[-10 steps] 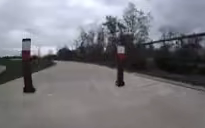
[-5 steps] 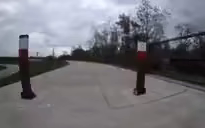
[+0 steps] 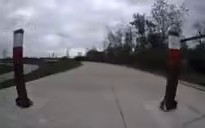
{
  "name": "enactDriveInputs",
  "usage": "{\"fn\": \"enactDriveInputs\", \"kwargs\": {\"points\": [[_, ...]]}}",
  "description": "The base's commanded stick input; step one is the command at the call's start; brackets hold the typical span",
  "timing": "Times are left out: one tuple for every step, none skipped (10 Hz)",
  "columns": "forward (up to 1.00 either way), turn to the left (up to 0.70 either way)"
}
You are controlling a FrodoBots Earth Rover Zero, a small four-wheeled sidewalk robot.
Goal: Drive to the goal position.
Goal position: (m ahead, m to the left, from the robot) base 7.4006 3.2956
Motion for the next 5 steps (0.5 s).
{"fn": "enactDriveInputs", "kwargs": {"points": [[1.00, 0.01], [1.00, 0.00], [1.00, 0.00], [1.00, 0.00], [1.00, 0.00]]}}
